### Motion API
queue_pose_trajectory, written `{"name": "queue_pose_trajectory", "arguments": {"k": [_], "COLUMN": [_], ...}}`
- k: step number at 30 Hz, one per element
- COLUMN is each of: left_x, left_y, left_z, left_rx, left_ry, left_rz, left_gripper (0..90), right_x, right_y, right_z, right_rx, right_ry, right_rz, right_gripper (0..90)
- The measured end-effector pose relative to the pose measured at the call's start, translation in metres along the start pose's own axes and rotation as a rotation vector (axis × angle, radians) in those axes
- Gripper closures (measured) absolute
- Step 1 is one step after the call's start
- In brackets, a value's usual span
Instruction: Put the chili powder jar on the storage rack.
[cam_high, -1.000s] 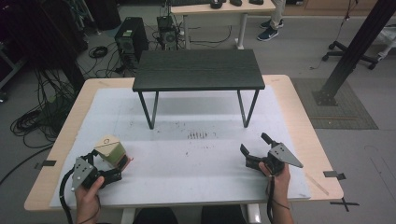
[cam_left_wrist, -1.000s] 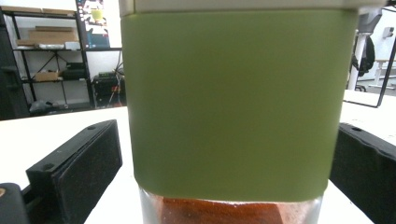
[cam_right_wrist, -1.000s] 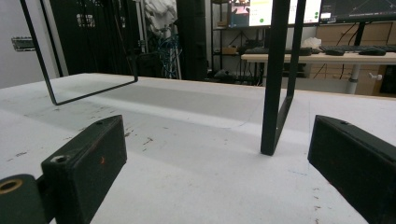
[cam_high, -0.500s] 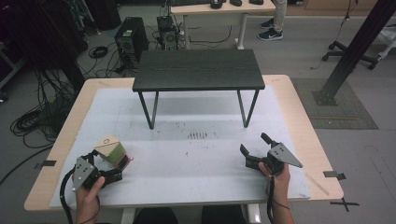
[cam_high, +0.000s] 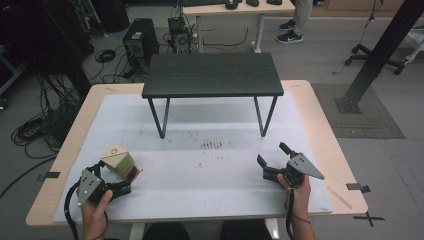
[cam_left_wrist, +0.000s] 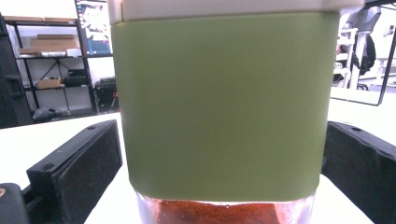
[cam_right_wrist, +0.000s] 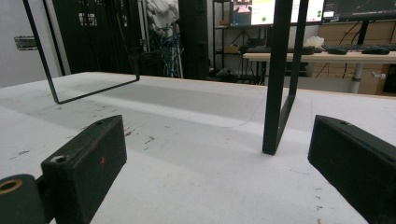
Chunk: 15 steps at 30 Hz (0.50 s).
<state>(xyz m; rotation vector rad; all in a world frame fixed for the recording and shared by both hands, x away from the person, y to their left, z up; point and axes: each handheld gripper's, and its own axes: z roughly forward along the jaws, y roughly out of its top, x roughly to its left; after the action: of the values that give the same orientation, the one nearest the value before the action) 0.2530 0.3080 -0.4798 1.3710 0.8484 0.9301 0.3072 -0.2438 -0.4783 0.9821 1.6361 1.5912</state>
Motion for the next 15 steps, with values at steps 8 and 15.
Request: {"name": "queue_pose_trajectory", "arguments": {"k": [8,15], "left_x": [-0.0006,0.0009], "left_y": [-0.0001,0.0001], "left_z": [-0.0004,0.0003], "left_rx": [-0.004,0.005], "left_ry": [0.003,-0.006], "left_rz": [0.008,-0.011], "left_gripper": [0.3,0.2], "right_x": [-0.0024,-0.0019], "right_y": [-0.0003,-0.0003], "right_z": [-0.0013,-0.0011], "right_rx": [-0.015,-0.015], "right_ry": [0.023,0.002], "right_rz": [0.026,0.029], "right_gripper": [4.2,4.2]}}
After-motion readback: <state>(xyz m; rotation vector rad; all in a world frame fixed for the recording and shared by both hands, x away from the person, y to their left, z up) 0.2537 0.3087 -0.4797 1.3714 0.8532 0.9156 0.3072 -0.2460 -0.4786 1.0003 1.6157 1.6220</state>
